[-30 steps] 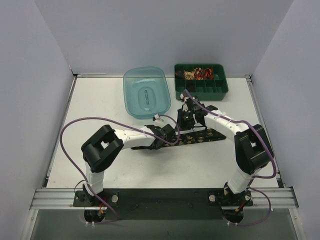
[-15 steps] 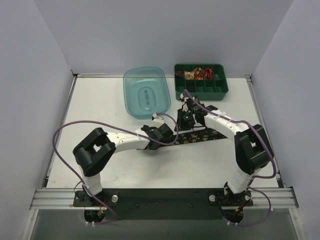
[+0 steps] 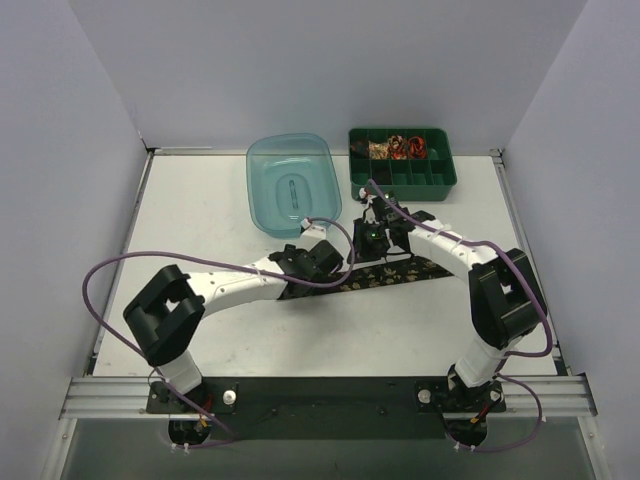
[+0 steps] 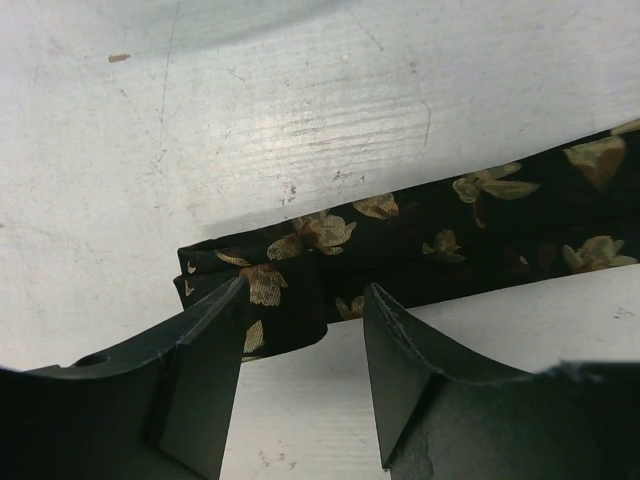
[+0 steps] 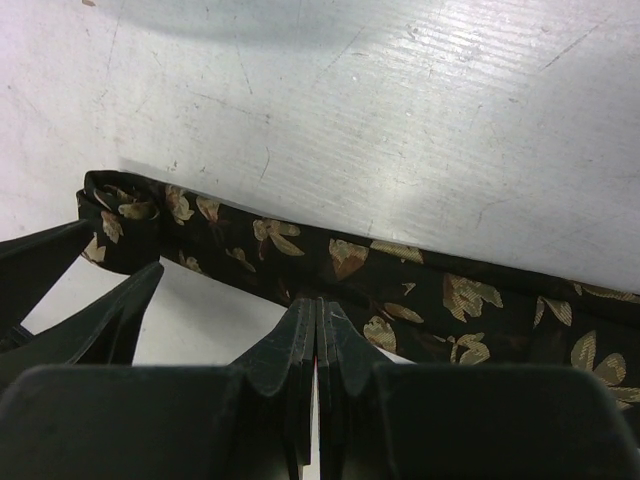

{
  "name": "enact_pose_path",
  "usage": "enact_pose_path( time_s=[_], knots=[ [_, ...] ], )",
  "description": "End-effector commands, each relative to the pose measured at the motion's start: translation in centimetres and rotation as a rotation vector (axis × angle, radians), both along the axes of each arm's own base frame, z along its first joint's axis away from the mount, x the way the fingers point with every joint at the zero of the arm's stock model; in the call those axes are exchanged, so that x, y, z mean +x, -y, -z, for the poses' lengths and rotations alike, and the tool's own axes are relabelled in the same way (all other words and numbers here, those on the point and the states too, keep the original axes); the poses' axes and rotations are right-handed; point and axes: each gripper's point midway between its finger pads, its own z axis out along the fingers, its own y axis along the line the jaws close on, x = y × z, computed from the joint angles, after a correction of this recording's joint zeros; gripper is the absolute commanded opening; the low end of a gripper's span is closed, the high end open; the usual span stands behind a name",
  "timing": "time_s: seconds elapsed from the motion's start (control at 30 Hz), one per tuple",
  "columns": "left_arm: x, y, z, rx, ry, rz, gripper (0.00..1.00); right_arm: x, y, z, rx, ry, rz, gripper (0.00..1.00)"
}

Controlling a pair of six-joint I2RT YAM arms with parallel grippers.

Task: Roll the ties
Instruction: Roll the tie at the center of the board.

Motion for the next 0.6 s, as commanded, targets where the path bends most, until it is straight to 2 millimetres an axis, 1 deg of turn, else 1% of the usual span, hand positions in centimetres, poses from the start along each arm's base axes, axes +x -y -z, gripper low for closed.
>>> enact_pose_path(
  time_s=[0.0,0.03,0.1,0.13,0.2,0.23,0.27,0.3,0.33,0.37,0.4,0.43,0.47,0.5,0.53,0.57],
  knots=[
    [0.8,0.6,-3.2,-0.116,0.071,-0.011,0.59,0.0,-1.4,-1.9,0.033,0.027,-0.038,0.0],
    [0.8,0.6,-3.9,-0.147,0.074,-0.008,0.59,-0.1,-1.5,-2.0,0.033,0.028,-0.042,0.0],
    [0.9,0.2,-4.0,-0.173,0.068,-0.016,0.6,-0.2,-2.1,-2.1,0.038,0.029,-0.057,0.0],
    [0.9,0.0,-4.7,-0.194,0.077,-0.019,0.6,-0.2,-2.4,-2.3,0.042,0.033,-0.064,0.0],
    [1.0,-0.9,-5.2,-0.229,0.075,-0.034,0.6,-0.5,-3.3,-2.4,0.045,0.038,-0.089,0.0],
    [1.0,-1.3,-5.3,-0.245,0.074,-0.04,0.6,-0.2,-3.8,-3.0,0.052,0.054,-0.099,0.0],
    [1.2,-1.6,-5.5,-0.268,0.077,-0.048,0.6,-0.7,-4.6,-2.8,0.047,0.051,-0.124,0.0],
    [0.9,-1.6,-6.2,-0.314,0.076,-0.04,0.61,-0.7,-5.0,-2.9,0.044,0.057,-0.135,0.0],
    [1.0,-3.0,-5.5,-0.325,0.061,-0.069,0.61,-0.5,-5.7,-3.1,0.045,0.062,-0.146,0.0],
    [1.1,-3.3,-5.6,-0.359,0.063,-0.074,0.63,-0.6,-6.3,-3.2,0.043,0.065,-0.159,0.0],
    [0.8,-3.2,-6.2,-0.427,0.053,-0.063,0.66,-1.0,-7.2,-3.2,0.041,0.068,-0.184,0.0],
    [0.6,-4.7,-5.0,-0.44,0.031,-0.095,0.69,-1.2,-7.7,-2.7,0.033,0.059,-0.197,0.0],
    [0.9,-4.9,-5.4,-0.487,0.046,-0.103,0.72,-1.0,-8.5,-3.1,0.037,0.071,-0.207,0.0],
    [0.4,-4.7,-6.1,-0.547,0.042,-0.088,0.76,-1.5,-9.2,-3.0,0.035,0.067,-0.228,0.0],
    [0.8,-5.8,-5.9,-0.573,0.042,-0.12,0.83,-1.7,-9.7,-2.2,0.024,0.048,-0.241,0.0],
    [0.4,-6.1,-5.1,-0.6,0.03,-0.131,0.84,-1.5,-10.3,-2.5,0.031,0.058,-0.251,0.0]
  ],
)
